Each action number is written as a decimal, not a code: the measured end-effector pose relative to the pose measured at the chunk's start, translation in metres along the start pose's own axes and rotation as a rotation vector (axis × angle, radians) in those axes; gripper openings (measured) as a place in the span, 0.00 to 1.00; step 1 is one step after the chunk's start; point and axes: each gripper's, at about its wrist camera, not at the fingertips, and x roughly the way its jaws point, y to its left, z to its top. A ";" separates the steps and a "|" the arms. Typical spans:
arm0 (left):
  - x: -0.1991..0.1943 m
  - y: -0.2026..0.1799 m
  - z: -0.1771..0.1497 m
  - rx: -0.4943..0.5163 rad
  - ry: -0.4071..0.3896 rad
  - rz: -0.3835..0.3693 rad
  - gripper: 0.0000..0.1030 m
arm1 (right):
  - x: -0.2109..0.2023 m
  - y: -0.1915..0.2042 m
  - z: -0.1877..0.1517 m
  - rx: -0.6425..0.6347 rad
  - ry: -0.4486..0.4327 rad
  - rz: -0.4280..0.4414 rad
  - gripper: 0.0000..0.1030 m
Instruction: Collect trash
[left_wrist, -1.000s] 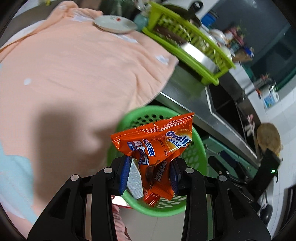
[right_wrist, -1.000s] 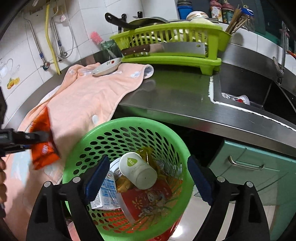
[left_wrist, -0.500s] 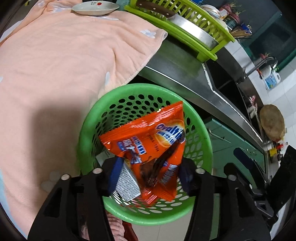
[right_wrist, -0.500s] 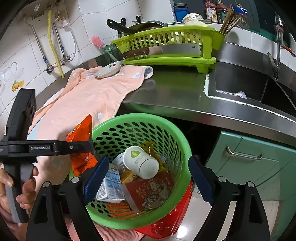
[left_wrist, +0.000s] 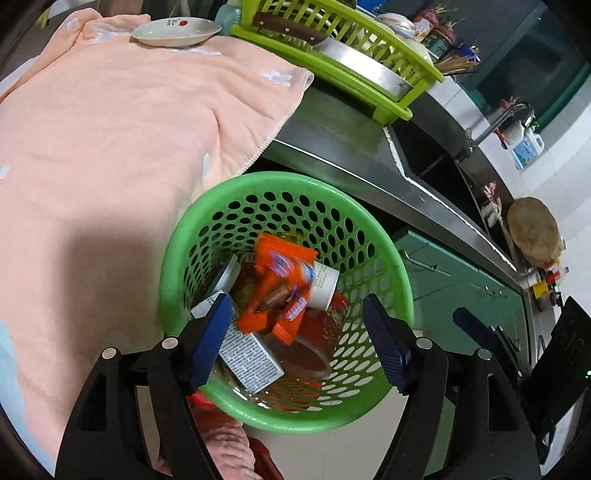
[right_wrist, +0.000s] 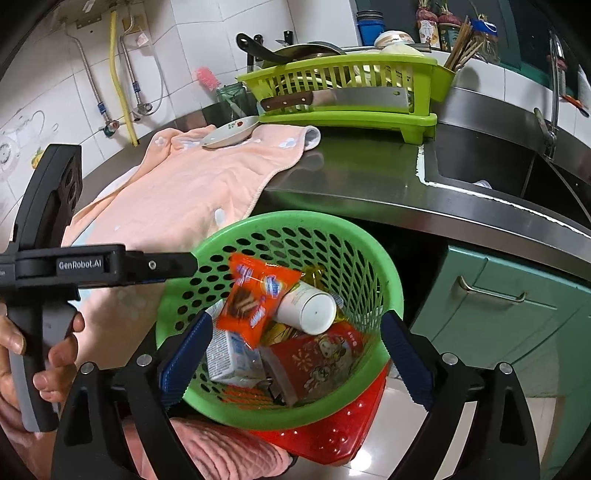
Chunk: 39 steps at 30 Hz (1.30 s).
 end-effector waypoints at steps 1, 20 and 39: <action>-0.004 0.002 -0.001 -0.002 -0.005 -0.001 0.70 | -0.003 0.003 -0.001 -0.002 -0.004 0.002 0.87; -0.094 0.027 -0.035 0.065 -0.145 0.117 0.78 | -0.029 0.071 -0.014 -0.088 -0.019 0.005 0.89; -0.191 0.065 -0.083 0.093 -0.312 0.356 0.91 | -0.051 0.129 -0.017 -0.115 -0.047 0.035 0.90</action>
